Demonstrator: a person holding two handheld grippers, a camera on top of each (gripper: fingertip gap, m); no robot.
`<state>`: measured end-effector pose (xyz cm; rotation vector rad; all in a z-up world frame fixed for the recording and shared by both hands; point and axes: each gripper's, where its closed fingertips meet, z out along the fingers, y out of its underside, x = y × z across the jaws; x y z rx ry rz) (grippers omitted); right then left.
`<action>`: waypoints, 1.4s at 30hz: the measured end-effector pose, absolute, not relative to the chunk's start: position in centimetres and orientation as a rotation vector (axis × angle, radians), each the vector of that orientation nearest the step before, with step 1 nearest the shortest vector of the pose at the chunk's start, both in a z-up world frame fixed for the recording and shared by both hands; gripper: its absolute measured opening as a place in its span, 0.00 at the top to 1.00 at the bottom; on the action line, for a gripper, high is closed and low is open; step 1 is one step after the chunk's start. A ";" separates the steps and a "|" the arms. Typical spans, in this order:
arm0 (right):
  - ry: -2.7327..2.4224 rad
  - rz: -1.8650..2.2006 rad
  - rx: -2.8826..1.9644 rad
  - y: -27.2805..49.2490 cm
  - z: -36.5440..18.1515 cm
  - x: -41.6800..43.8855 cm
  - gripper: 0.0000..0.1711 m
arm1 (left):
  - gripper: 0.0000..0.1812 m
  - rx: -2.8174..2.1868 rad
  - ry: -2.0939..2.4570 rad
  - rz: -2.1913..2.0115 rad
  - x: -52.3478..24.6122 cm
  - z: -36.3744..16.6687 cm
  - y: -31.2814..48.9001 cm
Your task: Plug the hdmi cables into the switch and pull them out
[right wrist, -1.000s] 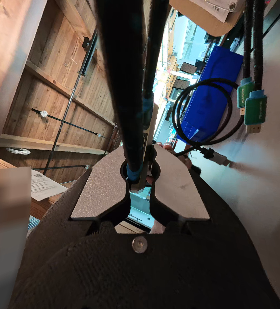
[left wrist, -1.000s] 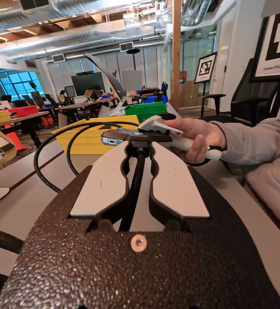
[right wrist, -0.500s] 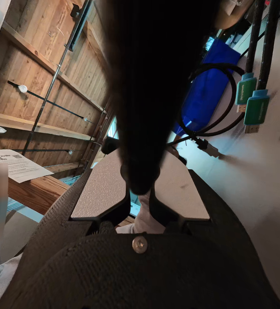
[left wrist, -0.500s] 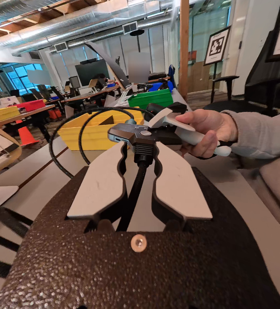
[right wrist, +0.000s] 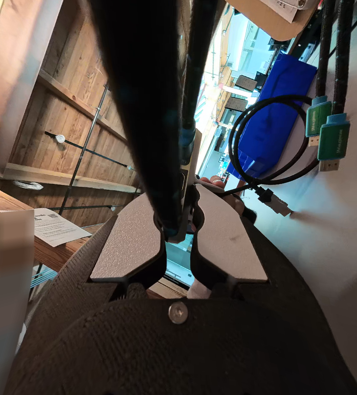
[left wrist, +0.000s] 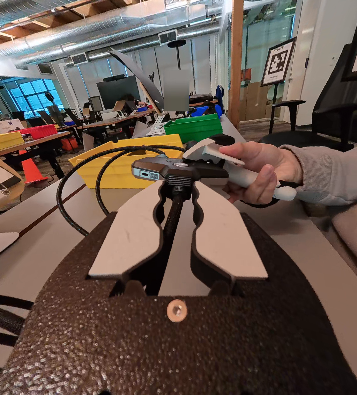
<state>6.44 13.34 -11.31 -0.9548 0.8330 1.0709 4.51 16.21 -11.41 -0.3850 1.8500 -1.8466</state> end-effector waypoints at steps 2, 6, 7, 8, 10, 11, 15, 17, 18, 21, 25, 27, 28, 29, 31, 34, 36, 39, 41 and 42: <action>0.834 1.072 -0.955 13.4 -11.4 6.5 0.87 | 0.88 -0.397 1.860 -1.834 4.6 -11.5 16.3; 0.848 1.053 -0.966 13.5 -11.7 7.2 0.87 | 0.88 -0.464 1.930 -1.727 5.1 -12.1 16.3; 0.853 1.046 -0.969 13.5 -11.8 7.5 0.87 | 0.88 -0.493 1.933 -1.708 5.4 -12.1 16.2; 0.856 1.032 -0.969 13.4 -11.8 7.8 0.86 | 0.88 -0.533 1.926 -1.707 5.7 -12.1 16.1; 0.868 0.958 -0.992 13.3 -11.9 8.7 0.85 | 0.88 -0.616 1.910 -1.723 6.4 -12.3 15.8; 0.871 0.929 -1.015 13.2 -12.1 9.0 0.85 | 0.88 -0.646 1.909 -1.740 6.6 -12.3 15.7; 0.791 0.945 -1.029 13.1 -11.4 8.5 0.80 | 0.88 -0.661 1.877 -1.815 6.5 -11.8 15.9; 0.763 0.950 -1.007 13.2 -11.0 8.3 0.79 | 0.88 -0.669 1.858 -1.841 6.5 -11.5 16.2; 0.750 0.950 -1.000 13.2 -10.8 8.3 0.77 | 0.88 -0.673 1.852 -1.844 6.4 -11.4 16.3; 0.719 0.911 -1.008 12.8 -10.5 8.5 0.71 | 0.88 -0.703 1.814 -1.851 6.6 -11.2 17.3; 0.593 0.663 -1.280 11.8 -11.7 7.5 0.63 | 0.88 -0.727 1.733 -1.928 6.4 -10.2 19.0; 0.476 0.376 -1.507 10.6 -12.6 7.5 0.57 | 0.88 -0.725 1.702 -1.956 6.3 -9.9 19.7; 0.405 0.206 -1.587 9.8 -12.4 7.7 0.55 | 0.88 -0.714 1.700 -1.958 6.2 -9.8 19.8; 0.322 0.042 -1.634 9.1 -11.5 7.9 0.55 | 0.88 -0.694 1.706 -1.954 6.0 -9.8 19.9; 0.154 -0.232 -1.672 8.3 -8.9 8.0 0.55 | 0.88 -0.650 1.730 -1.940 5.8 -10.1 19.7; -0.134 -0.363 -1.803 9.2 -7.3 6.6 0.58 | 0.88 -0.584 1.747 -1.951 5.3 -10.1 19.2; -0.309 -0.316 -1.897 10.2 -8.2 5.6 0.65 | 0.88 -0.525 1.755 -1.972 4.8 -10.1 18.9; -0.420 -0.235 -1.998 11.1 -9.4 5.5 0.75 | 0.88 -0.466 1.777 -1.966 4.3 -10.2 18.4; -0.493 -0.158 -2.048 11.3 -10.2 4.9 0.79 | 0.88 -0.454 1.789 -1.956 4.3 -10.4 18.3; -0.513 -0.131 -2.082 11.3 -10.6 4.8 0.79 | 0.88 -0.447 1.795 -1.953 4.2 -10.5 18.2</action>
